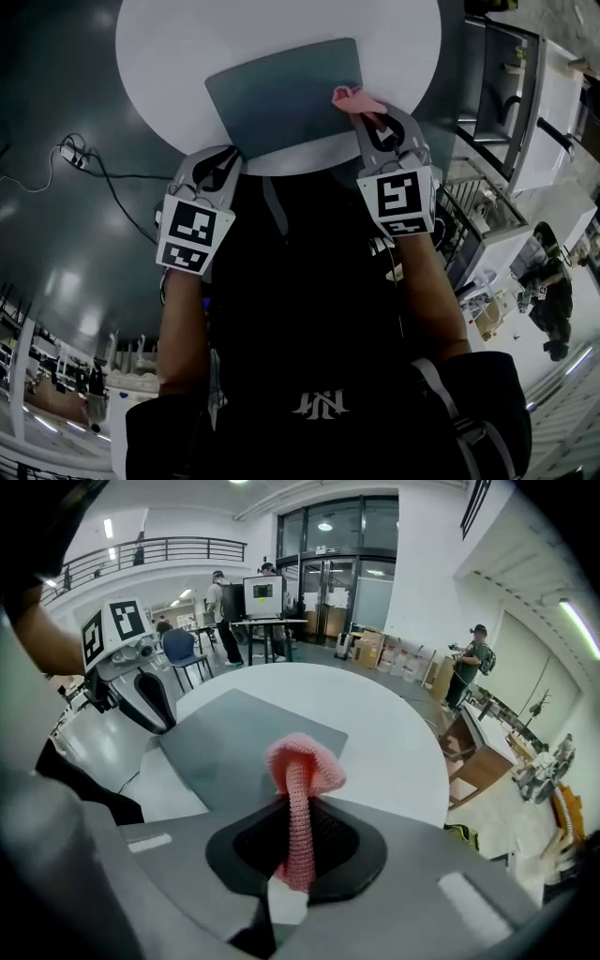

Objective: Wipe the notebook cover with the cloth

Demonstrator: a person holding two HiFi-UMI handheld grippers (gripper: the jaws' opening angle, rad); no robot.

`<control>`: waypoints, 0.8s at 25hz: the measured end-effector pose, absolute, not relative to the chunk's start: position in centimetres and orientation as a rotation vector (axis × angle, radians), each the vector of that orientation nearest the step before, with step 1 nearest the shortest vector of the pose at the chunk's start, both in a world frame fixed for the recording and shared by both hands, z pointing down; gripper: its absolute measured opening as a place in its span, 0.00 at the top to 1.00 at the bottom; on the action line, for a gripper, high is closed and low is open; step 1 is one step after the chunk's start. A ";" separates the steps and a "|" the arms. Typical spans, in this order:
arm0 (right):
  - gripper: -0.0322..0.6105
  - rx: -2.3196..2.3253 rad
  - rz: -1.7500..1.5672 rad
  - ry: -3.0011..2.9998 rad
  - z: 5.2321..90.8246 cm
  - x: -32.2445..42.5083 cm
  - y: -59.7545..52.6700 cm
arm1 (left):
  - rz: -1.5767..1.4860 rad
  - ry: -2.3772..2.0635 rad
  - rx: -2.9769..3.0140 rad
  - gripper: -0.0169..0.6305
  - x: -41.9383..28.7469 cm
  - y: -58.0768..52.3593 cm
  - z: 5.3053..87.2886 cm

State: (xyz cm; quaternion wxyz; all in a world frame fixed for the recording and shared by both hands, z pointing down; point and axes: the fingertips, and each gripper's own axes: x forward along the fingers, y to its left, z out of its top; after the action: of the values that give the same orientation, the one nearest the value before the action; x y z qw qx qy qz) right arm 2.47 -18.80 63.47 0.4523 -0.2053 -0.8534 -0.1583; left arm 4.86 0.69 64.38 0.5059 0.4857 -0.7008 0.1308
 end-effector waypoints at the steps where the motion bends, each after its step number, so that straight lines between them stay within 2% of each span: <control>1: 0.90 -0.475 -0.400 -2.097 63.5 2.6 -19.4 | 0.315 -1.691 1.172 0.93 4.9 0.7 64.4; 5: 0.90 -0.437 -0.437 -2.121 62.1 2.6 -19.4 | 0.306 -1.699 1.178 0.93 5.0 0.9 64.2; 8: 0.90 -0.613 -0.428 -2.161 60.2 3.0 -14.2 | 0.303 -1.707 1.183 0.92 4.9 0.9 64.0; 12: 0.90 -0.818 -0.181 -2.191 59.6 4.3 -6.0 | 0.304 -1.716 1.179 0.93 4.8 0.8 64.1; 16: 0.90 -0.824 0.084 -2.122 60.8 4.6 -1.7 | 0.303 -1.724 1.180 0.94 5.0 0.8 64.1; 20: 0.90 -0.814 0.029 -2.107 62.1 4.4 -0.3 | 0.300 -1.731 1.182 0.95 5.0 0.5 64.2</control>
State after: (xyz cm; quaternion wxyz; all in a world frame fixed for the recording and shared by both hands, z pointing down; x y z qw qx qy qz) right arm 4.44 -0.33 62.09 0.4272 -0.3259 -0.8433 0.0115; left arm 5.00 0.48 64.17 0.4901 0.4866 -0.7126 0.1233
